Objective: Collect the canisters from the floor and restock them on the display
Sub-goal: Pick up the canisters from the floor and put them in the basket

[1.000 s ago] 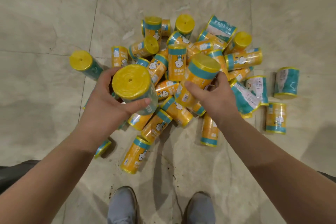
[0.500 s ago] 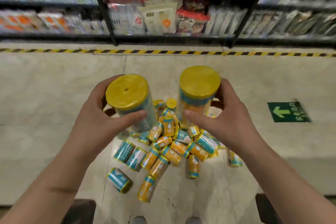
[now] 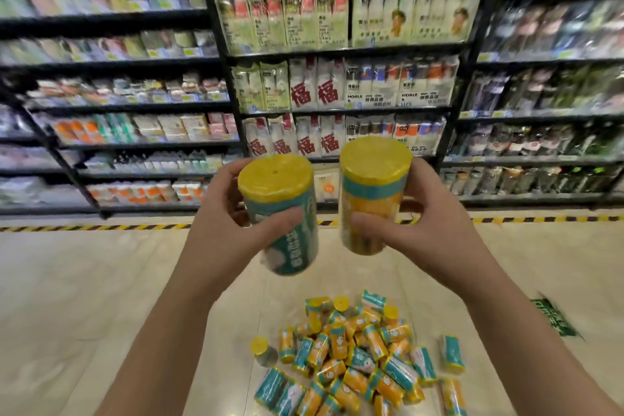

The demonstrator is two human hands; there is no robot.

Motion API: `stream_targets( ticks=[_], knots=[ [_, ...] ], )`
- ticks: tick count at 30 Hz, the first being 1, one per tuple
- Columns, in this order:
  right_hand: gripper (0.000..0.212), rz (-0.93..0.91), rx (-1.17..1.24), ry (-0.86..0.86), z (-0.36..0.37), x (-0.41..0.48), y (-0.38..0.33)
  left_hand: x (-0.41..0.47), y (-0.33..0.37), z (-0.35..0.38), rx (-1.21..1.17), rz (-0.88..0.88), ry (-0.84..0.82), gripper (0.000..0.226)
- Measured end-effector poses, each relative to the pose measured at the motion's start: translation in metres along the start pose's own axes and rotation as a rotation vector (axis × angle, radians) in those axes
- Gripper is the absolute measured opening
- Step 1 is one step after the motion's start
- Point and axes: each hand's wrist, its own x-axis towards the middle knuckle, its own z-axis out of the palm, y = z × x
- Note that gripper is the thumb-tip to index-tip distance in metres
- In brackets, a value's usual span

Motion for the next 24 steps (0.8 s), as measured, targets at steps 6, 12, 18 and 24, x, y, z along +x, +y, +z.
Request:
stream_targets(
  ticks=[6, 12, 18, 24],
  knots=[
    [0.079, 0.008, 0.055, 0.01, 0.003, -0.019, -0.026, -0.013, 0.038, -0.016, -0.084, 0.048, 0.057, 0.077],
    [0.079, -0.014, 0.105, 0.01, 0.01, -0.027, -0.038, -0.028, 0.041, -0.028, -0.107, 0.051, 0.084, 0.079],
    [0.07, -0.059, 0.129, -0.096, 0.016, -0.02, -0.041, -0.05, 0.038, -0.036, -0.088, 0.033, 0.183, 0.079],
    [0.068, -0.135, 0.143, -0.277, 0.022, -0.013, -0.035, -0.093, 0.043, -0.023, -0.032, 0.034, 0.383, 0.078]
  ],
)
